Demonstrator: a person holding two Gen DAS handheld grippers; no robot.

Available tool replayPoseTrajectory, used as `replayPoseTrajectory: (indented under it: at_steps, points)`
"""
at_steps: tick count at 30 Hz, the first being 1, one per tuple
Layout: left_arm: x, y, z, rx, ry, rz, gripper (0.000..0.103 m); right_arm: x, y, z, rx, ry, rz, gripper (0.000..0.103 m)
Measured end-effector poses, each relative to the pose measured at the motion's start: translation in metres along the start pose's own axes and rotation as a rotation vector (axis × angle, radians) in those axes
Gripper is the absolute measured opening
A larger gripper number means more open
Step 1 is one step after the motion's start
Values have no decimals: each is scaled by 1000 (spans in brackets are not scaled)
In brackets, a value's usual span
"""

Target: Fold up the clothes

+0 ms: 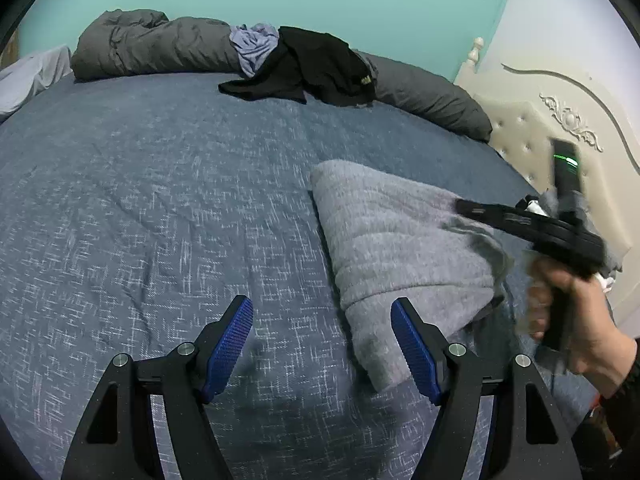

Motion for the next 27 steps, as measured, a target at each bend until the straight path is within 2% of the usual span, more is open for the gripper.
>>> replayPoseTrajectory:
  at_steps: [3,9,15,18,22,26,27]
  points:
    - [0,-1,-1,2,-4,1,75,17,-32,1,-35,-46,105,13]
    - [-3,0,1,2,5,-7,75,-18,-51,23,-33,115,156,14]
    - [-1,4,-1,10,-1,-7,75,23,-42,6,-26,-54,135,14]
    - [-1,4,-3,14,-7,-6,75,28,-27,13,36,-59,93,14]
    - [1,9,-1,30,-7,-9,75,-1,-37,23,-58,40,59,14]
    - [6,17,0,42,-11,-22,75,2,-37,22,-88,38,57,14]
    - [7,20,0,45,-13,-25,75,14,-37,21,-112,16,45,14]
Point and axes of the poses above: each gripper's, at about its wrist camera, not at the fingertips, and x roughly against the way its jaws point, y to its left, z to its underside, the point moved 5 cm from there along -x, roughly the way its jaws point, and after that the axes turned 12 degrees about -x, right-handed, at the moved point
